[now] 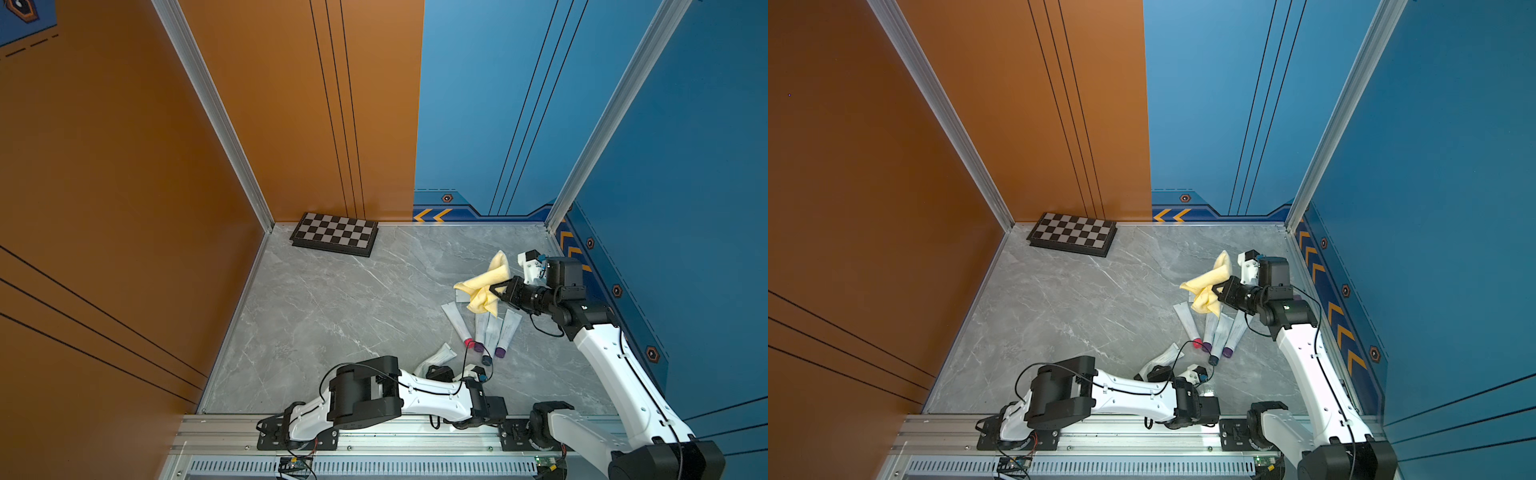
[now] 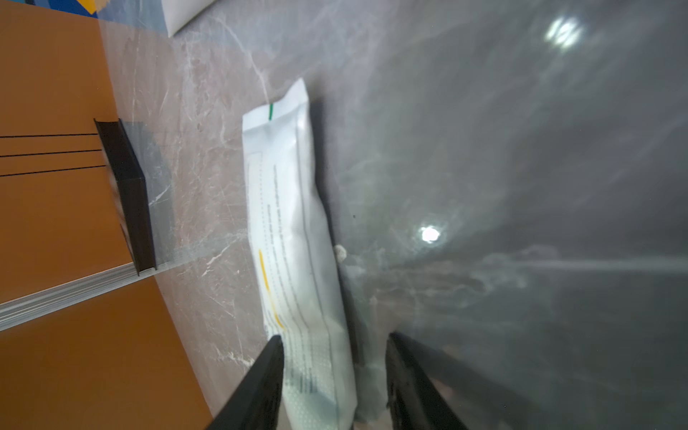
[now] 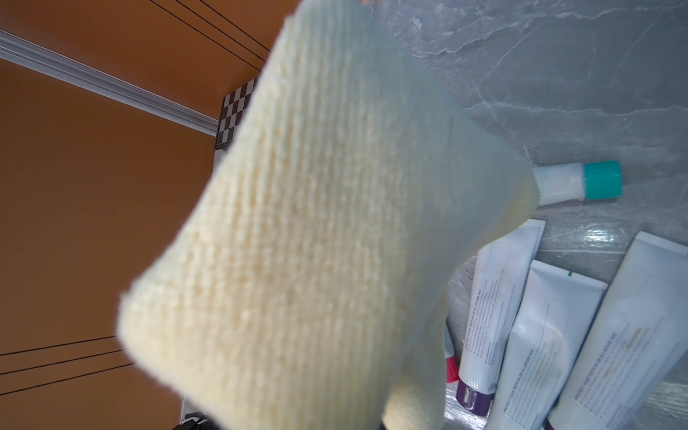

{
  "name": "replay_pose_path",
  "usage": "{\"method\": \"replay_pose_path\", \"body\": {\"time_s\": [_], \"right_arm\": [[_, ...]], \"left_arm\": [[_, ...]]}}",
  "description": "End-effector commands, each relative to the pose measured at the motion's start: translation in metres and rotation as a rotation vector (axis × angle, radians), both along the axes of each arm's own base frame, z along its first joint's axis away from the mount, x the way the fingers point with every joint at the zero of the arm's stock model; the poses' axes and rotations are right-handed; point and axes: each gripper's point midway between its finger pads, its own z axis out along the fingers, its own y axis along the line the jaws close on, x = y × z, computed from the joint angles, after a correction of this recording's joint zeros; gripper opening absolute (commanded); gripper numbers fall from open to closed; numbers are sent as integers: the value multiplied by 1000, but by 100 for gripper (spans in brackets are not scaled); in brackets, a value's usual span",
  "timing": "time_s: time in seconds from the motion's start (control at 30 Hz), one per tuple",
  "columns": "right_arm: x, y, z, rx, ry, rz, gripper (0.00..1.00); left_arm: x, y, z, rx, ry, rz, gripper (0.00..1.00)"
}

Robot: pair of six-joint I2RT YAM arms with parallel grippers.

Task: Wipe the surface of the toothpaste tube
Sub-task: Adjust the toothpaste at the center of the board.

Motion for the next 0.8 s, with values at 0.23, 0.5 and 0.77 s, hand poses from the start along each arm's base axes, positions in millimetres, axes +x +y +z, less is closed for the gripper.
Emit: {"method": "replay_pose_path", "body": {"time_s": [0.23, 0.5, 0.77], "right_arm": [[6, 4, -10, -4, 21, 16, 0], [0, 22, -18, -79, 46, 80, 0], [-3, 33, -28, -127, 64, 114, 0]], "left_arm": [[-15, 20, 32, -260, 226, 108, 54], [11, 65, 53, -489, 252, 202, 72], [0, 57, 35, -646, 384, 122, 78]]}}
